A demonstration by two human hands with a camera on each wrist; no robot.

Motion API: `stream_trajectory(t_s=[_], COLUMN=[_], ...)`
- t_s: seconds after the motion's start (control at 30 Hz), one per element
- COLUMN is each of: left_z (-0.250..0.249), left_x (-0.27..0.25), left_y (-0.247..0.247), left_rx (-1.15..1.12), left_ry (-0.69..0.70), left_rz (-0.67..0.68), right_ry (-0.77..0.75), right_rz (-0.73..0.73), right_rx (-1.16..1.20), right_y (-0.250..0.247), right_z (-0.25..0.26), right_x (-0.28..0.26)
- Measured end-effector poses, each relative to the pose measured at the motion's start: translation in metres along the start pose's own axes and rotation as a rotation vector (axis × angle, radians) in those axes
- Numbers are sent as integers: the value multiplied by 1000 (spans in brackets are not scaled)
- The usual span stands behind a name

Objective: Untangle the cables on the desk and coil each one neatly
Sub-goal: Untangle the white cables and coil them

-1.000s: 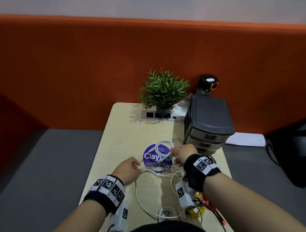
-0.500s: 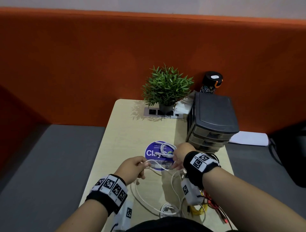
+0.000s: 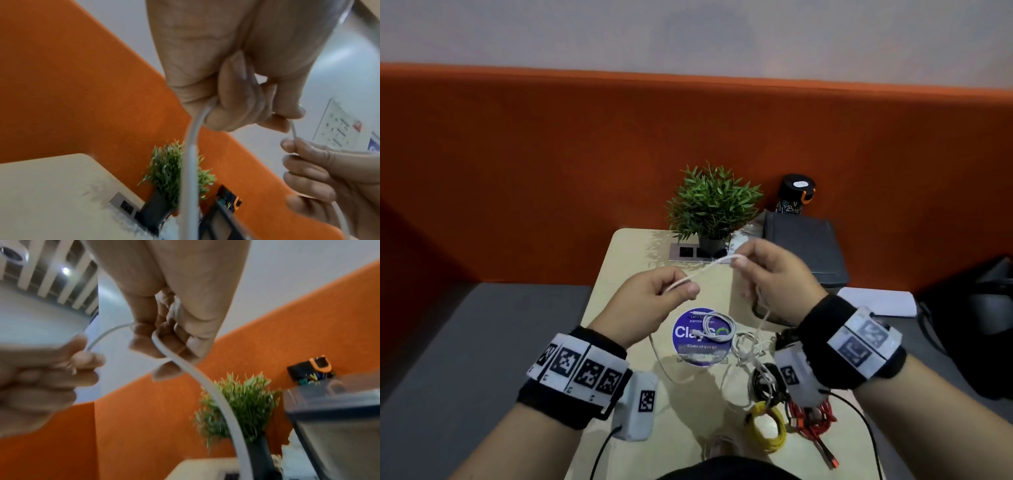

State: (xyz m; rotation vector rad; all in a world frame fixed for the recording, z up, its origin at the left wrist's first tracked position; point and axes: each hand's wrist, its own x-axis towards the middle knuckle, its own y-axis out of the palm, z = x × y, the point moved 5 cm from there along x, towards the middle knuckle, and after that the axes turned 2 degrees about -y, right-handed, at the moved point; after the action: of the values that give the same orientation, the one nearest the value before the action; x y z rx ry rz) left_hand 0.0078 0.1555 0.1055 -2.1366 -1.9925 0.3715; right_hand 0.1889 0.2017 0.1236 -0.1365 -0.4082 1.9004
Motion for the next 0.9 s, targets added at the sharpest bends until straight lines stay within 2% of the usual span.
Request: stream_trajectory(t_s=[0.1,0.17,0.3,0.37,0.47,0.53,0.63,0.73,0.77,0.83,0.9], left_z=[-8,-9,-17,-23,-34,-45,-63,-77,-81,-86,-85], left_x=[-5,-7,-8,-9,-9,-8,-5,-1,1,3,5], left_y=[-13,-23,-41,-46,-48,-44,-31,-6,3,13,14], left_rx=[-90,-135,-211,-240,-289,-233,-91,-52,-88,-191,-232], left_ry=[11,14,68,92,148,197,257,278,281,275,264], left_rz=[-14,-45,-53,-51,-43,-47,-43,63,112,192,229], right_ry=[-120,-157,-227,-195,-7,65,-77,-193,-221,-282,-303], right_rz=[-253,-378,-541,-573,-483,-408,-295,-60,-22,-37,-120], right_rx=[288,392,475,434,132,-104,-396,-363,-350,-370,-358], right_y=[-45,-73,-113,-120,-113,-103,-81,-38,-26,-15,-22], right_z=[28,38,38,34,25,25,55,82,87,94,99], right_x=[-4,-9,-13,-15,-14,-17,-25,-29,-30,-29,-26])
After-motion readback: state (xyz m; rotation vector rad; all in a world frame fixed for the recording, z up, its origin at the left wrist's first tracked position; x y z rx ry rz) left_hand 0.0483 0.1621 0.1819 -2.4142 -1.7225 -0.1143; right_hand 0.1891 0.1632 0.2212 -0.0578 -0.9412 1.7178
